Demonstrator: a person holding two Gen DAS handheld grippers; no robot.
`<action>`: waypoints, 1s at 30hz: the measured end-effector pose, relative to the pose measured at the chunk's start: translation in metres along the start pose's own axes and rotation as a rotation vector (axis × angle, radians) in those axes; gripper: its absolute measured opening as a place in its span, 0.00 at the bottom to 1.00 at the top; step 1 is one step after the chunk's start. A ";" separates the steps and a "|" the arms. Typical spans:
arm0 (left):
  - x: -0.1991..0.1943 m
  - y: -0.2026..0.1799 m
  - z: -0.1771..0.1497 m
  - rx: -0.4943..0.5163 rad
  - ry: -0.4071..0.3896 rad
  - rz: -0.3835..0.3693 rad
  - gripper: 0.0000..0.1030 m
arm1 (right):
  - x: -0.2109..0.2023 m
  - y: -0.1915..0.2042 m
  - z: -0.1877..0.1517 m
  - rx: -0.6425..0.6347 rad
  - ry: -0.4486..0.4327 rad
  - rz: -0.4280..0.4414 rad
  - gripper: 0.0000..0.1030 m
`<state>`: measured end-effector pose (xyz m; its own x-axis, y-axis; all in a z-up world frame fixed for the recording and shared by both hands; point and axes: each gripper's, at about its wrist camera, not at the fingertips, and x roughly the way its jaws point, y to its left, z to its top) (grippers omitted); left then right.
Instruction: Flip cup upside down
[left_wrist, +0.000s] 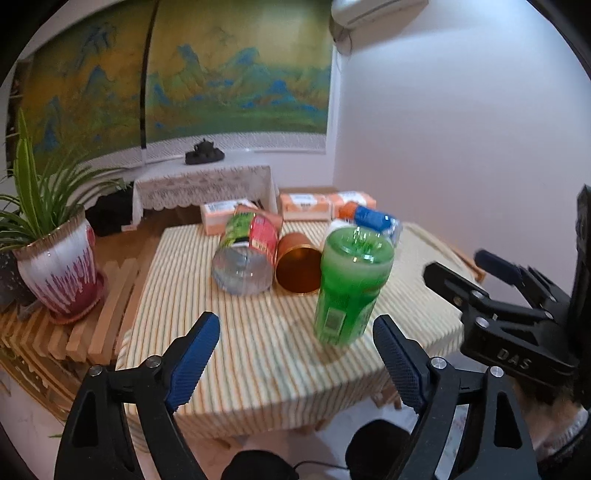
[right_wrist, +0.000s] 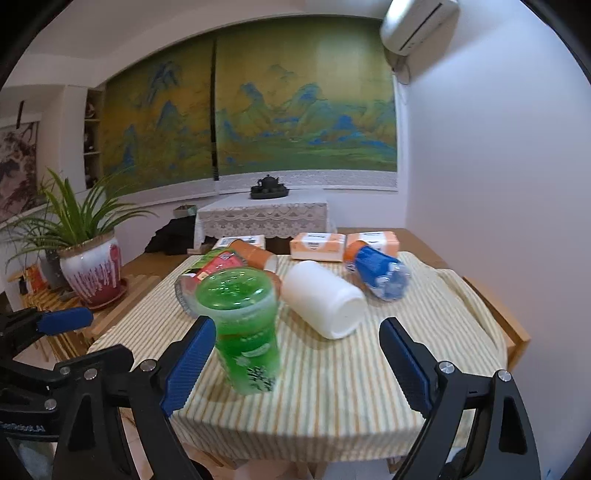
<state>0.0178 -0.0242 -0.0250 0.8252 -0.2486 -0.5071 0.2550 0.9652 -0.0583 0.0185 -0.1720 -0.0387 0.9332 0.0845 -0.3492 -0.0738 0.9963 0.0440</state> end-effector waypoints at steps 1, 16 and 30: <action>-0.001 -0.002 0.000 -0.005 -0.007 0.003 0.85 | -0.003 -0.003 0.001 0.004 0.001 -0.009 0.85; 0.003 -0.018 -0.012 -0.052 0.009 0.039 0.94 | -0.032 -0.026 -0.008 0.049 0.043 -0.079 0.85; -0.031 -0.020 -0.021 -0.065 -0.156 0.193 1.00 | -0.048 -0.023 -0.007 0.058 -0.021 -0.106 0.91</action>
<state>-0.0232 -0.0339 -0.0262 0.9246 -0.0637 -0.3757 0.0562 0.9979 -0.0308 -0.0272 -0.1984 -0.0299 0.9418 -0.0226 -0.3355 0.0459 0.9970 0.0617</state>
